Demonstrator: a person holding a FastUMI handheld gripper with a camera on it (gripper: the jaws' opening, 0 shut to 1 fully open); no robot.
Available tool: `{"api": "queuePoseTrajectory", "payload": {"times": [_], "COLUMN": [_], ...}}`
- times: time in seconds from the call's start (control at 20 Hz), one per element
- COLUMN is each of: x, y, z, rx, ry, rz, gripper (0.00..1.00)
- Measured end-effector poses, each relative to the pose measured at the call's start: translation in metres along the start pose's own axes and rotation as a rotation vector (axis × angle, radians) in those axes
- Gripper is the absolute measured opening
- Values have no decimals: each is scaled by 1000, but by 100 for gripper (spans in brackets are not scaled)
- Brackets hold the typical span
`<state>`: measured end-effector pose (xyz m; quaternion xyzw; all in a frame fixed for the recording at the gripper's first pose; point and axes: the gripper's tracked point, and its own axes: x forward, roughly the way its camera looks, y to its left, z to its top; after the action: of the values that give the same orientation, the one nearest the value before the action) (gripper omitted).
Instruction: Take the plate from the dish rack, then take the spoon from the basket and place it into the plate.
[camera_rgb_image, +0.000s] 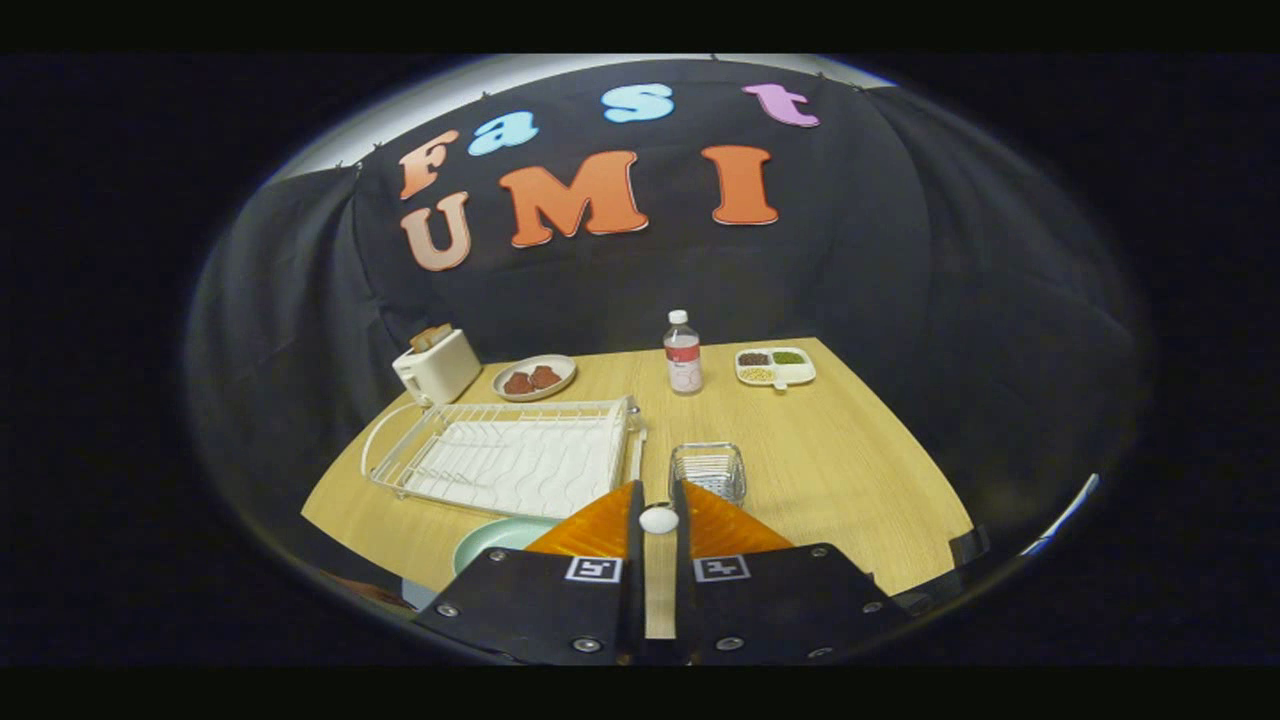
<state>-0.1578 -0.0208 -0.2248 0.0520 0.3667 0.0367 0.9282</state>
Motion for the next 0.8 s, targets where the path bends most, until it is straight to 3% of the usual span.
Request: {"api": "queuePoseTrajectory", "payload": {"times": [0.8], "x": [33], "y": [120], "z": [-64], "rx": [-75], "ry": [153], "rz": [294], "gripper": [12]}}
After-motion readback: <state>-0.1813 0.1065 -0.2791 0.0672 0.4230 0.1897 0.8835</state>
